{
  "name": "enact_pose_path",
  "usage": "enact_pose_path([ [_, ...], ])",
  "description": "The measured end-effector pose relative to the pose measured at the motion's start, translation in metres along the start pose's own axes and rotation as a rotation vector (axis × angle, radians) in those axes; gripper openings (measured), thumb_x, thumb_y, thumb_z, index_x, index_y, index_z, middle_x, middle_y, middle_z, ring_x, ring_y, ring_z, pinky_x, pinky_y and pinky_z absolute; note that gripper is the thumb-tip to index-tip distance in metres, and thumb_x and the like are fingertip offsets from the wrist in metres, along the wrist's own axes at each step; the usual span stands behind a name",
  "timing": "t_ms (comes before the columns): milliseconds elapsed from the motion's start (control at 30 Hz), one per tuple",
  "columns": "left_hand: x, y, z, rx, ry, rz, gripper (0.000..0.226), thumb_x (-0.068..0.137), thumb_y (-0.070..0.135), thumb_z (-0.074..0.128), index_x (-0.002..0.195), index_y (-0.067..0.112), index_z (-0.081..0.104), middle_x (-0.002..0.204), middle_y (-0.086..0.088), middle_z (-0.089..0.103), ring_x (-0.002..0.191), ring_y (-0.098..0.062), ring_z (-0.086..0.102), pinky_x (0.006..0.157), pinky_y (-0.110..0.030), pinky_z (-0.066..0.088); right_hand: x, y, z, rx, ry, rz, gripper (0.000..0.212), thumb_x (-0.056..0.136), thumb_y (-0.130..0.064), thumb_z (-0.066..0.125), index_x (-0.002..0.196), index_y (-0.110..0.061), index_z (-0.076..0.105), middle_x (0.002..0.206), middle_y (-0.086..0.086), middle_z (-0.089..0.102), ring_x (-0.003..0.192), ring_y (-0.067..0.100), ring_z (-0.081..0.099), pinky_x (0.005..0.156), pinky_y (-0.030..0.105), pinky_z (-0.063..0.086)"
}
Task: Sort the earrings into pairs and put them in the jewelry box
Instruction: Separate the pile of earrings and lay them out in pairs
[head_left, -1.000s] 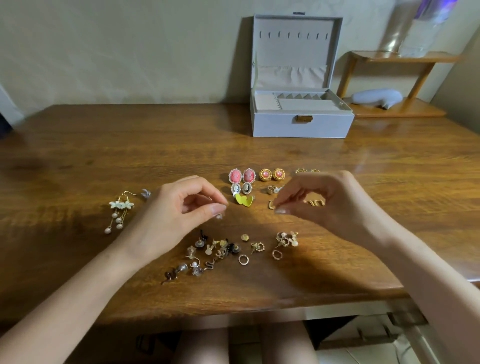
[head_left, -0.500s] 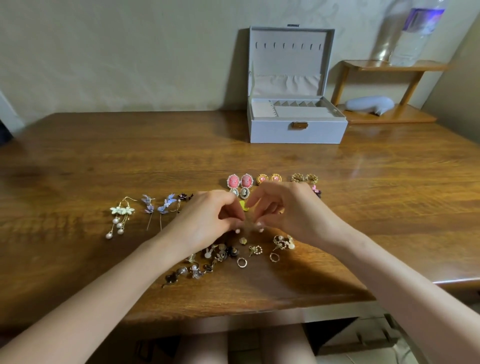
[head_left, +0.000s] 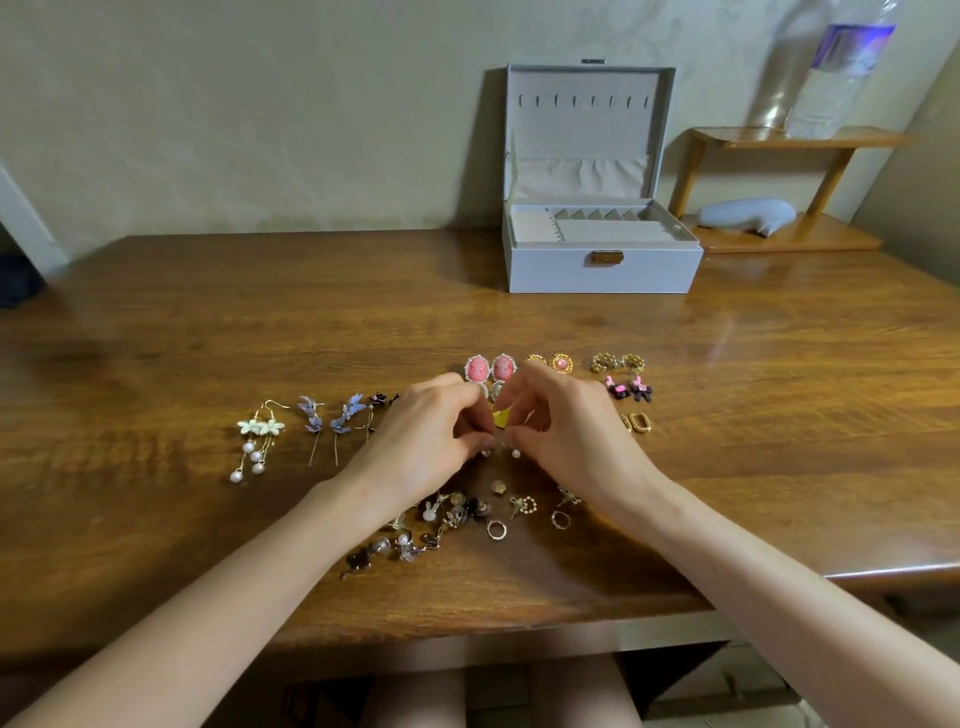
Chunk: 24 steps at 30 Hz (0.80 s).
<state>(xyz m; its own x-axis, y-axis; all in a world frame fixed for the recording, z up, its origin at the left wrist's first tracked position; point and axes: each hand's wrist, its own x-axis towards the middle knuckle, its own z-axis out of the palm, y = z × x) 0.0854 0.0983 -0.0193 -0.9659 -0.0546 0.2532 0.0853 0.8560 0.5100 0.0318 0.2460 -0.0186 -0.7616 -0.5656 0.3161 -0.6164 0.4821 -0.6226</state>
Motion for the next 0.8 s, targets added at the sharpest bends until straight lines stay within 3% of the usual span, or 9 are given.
enact_pose_path([
  [433,-0.0004,-0.0006,0.0005,-0.01,-0.001,0.012,0.008,0.079,0.017,0.072,0.082,0.016,0.064,0.086,0.004,0.056,0.079,-0.01,0.056,0.073,-0.027,0.047,0.0002,-0.0043,-0.0003,-0.077,-0.006,-0.011,0.025,0.074,-0.002,0.066,0.095,-0.015,0.061,0.074,-0.006,0.062,0.07,0.013,0.058,0.069,0.034,0.051],
  [667,-0.0029,0.0026,0.0012,0.074,0.024,0.012,0.018,0.081,0.016,0.07,0.074,0.017,0.053,0.08,0.008,0.046,0.071,-0.01,0.049,0.061,-0.02,0.034,-0.002,-0.0007,0.0029,-0.146,-0.009,-0.067,0.025,0.075,-0.002,0.066,0.097,-0.012,0.06,0.082,0.0,0.064,0.075,0.017,0.057,0.07,0.039,0.05],
  [800,-0.004,0.0025,0.0012,0.082,0.027,0.02,0.015,0.082,0.017,0.069,0.077,0.015,0.055,0.083,0.006,0.047,0.074,-0.011,0.05,0.065,-0.022,0.04,-0.0027,-0.0011,0.0021,-0.128,-0.007,-0.076,0.027,0.075,-0.001,0.067,0.098,-0.013,0.061,0.081,0.0,0.064,0.074,0.016,0.057,0.07,0.036,0.05],
])
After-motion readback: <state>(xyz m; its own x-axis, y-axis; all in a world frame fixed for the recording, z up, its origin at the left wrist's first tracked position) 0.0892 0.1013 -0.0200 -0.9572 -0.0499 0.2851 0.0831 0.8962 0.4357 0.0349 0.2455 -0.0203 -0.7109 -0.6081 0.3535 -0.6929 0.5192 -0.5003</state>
